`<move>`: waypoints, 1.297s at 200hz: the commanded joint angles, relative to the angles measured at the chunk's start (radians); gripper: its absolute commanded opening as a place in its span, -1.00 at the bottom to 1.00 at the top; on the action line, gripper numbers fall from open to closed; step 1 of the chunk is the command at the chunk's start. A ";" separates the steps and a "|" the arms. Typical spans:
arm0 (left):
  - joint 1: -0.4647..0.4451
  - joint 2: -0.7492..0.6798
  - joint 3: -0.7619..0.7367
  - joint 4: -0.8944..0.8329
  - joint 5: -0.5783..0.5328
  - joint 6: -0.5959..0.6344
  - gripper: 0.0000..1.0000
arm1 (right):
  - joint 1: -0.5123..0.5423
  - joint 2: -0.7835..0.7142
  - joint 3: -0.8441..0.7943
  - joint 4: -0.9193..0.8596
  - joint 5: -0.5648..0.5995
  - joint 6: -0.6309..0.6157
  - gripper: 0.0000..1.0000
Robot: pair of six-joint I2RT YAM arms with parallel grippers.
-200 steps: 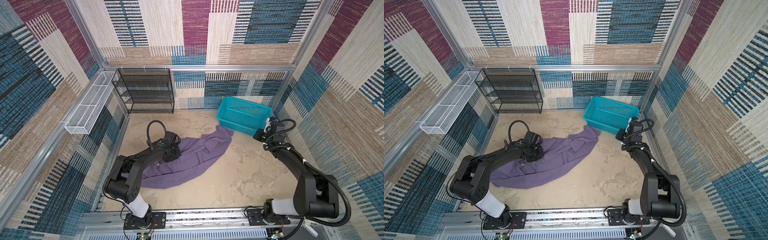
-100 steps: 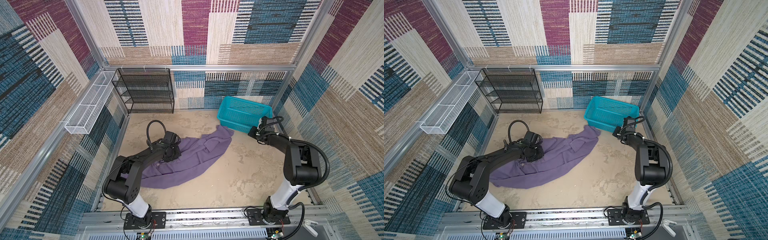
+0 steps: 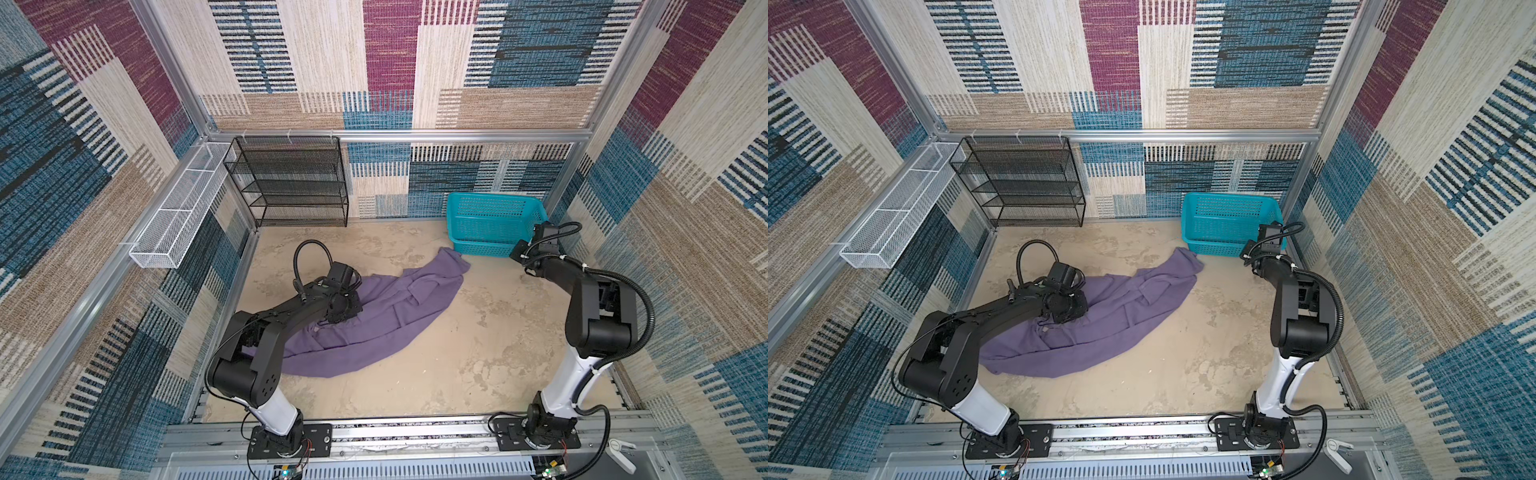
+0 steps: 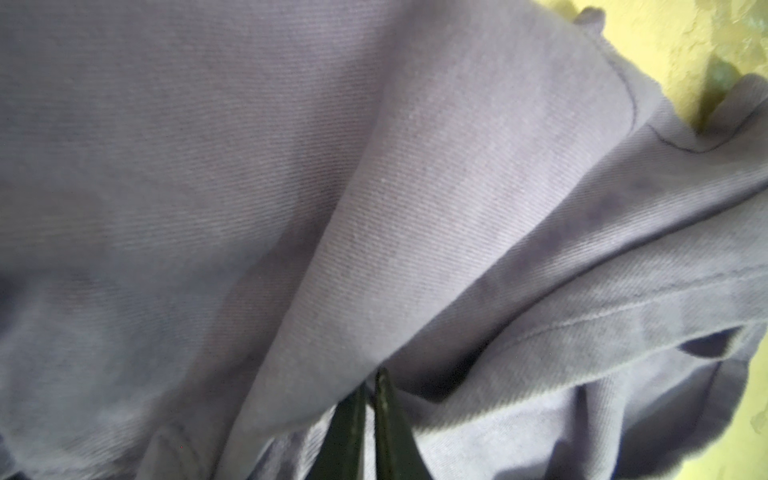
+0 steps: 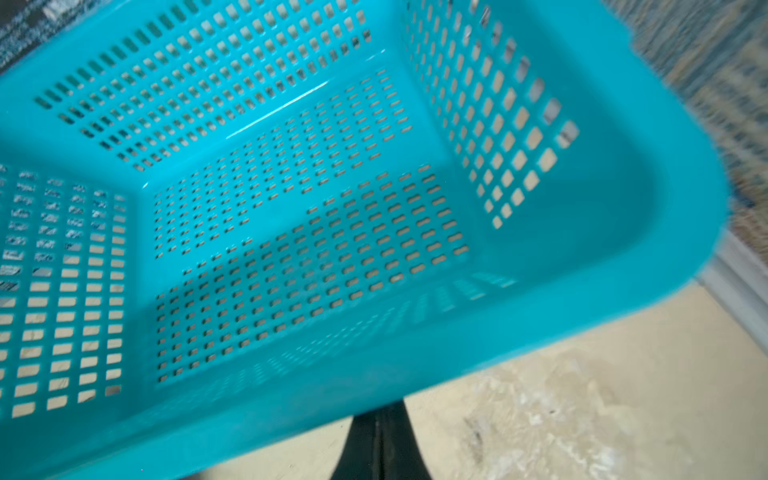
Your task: Fold and stack the trousers
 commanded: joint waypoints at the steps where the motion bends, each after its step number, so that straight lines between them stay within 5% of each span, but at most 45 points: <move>1: 0.001 -0.011 0.019 -0.013 0.025 -0.002 -0.75 | 0.014 -0.044 -0.047 0.048 -0.024 0.004 -1.00; 34: -0.012 -0.058 0.106 -0.070 0.046 0.008 -0.61 | 0.119 -0.200 -0.223 0.078 -0.019 0.028 -1.00; 60: -0.035 -0.126 0.192 -0.168 -0.002 0.036 -0.22 | 0.216 -0.401 -0.385 0.073 -0.022 0.047 -0.92; 80: -0.037 -0.204 0.223 -0.234 -0.074 0.041 0.17 | 0.268 -0.561 -0.508 0.065 -0.034 0.020 -0.71; 110: -0.032 -0.337 0.201 -0.339 -0.244 0.037 0.46 | 0.343 -0.676 -0.579 0.007 -0.117 -0.057 -0.24; 139: -0.011 -0.451 0.128 -0.442 -0.355 -0.002 0.66 | 0.436 -0.606 -0.560 0.028 -0.185 -0.072 0.07; 154: 0.014 -0.512 0.073 -0.474 -0.381 -0.023 1.00 | 0.481 -0.521 -0.512 0.042 -0.200 -0.071 0.16; 215: 0.190 -0.684 -0.154 -0.492 -0.336 -0.065 0.98 | 0.609 -0.170 -0.256 -0.020 -0.160 -0.032 0.20; 259: 0.288 -0.654 -0.214 -0.429 -0.268 -0.045 0.98 | 0.611 -0.142 -0.339 -0.050 -0.037 0.028 0.20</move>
